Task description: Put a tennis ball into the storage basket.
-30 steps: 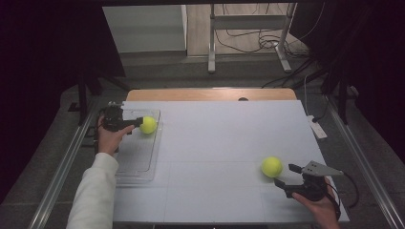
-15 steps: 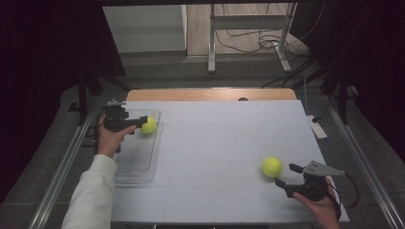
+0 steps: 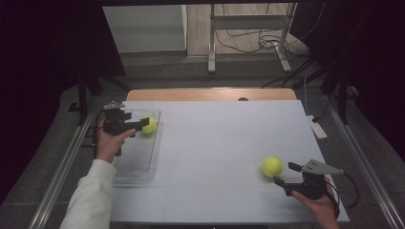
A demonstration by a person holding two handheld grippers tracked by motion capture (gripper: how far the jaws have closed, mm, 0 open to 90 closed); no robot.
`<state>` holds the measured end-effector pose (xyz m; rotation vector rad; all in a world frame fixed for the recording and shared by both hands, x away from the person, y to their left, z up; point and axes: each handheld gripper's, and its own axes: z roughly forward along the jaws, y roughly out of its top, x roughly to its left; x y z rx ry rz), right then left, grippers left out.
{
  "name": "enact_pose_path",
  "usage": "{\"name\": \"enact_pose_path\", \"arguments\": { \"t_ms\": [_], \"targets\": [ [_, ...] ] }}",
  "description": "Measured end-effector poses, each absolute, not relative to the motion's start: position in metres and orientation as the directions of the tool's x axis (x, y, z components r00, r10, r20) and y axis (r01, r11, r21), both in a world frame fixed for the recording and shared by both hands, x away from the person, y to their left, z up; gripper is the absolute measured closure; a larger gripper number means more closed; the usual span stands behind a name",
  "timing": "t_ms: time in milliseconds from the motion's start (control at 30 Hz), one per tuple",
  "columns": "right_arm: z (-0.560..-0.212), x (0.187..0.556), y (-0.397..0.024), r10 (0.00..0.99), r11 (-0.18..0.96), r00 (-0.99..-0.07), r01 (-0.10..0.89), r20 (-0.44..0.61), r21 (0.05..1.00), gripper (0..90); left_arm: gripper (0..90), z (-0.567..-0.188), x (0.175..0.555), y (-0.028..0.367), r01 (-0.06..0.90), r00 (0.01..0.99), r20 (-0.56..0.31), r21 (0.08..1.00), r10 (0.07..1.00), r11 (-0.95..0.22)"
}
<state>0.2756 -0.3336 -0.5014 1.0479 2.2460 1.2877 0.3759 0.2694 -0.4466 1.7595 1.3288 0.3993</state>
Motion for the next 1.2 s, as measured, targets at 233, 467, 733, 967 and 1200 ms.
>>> {"name": "enact_pose_path", "arguments": {
  "t_ms": [233,467,733,967,1200],
  "targets": [
    [-0.502,0.278,-0.33,0.738,0.32,-0.672,0.427,0.059,0.846,15.7,13.3,-0.44,0.364,0.262,0.579,0.423,-0.23,0.813,0.876,-0.066],
    [-0.502,0.279,-0.329,0.732,0.324,-0.679,0.425,0.061,0.845,15.7,13.5,-0.435,0.351,0.257,0.559,0.449,-0.229,0.826,0.864,-0.071],
    [-0.502,0.278,-0.329,0.728,0.333,-0.683,0.421,0.054,0.844,15.8,13.6,-0.43,0.338,0.242,0.532,0.494,-0.212,0.84,0.843,-0.1],
    [-0.502,0.276,-0.329,0.727,0.334,-0.684,0.422,0.054,0.843,15.7,13.9,-0.425,0.323,0.227,0.509,0.546,-0.21,0.852,0.811,-0.123],
    [-0.503,0.277,-0.328,0.727,0.338,-0.685,0.422,0.051,0.841,15.7,14.0,-0.426,0.312,0.215,0.488,0.584,-0.203,0.862,0.786,-0.139]
  ]
}}
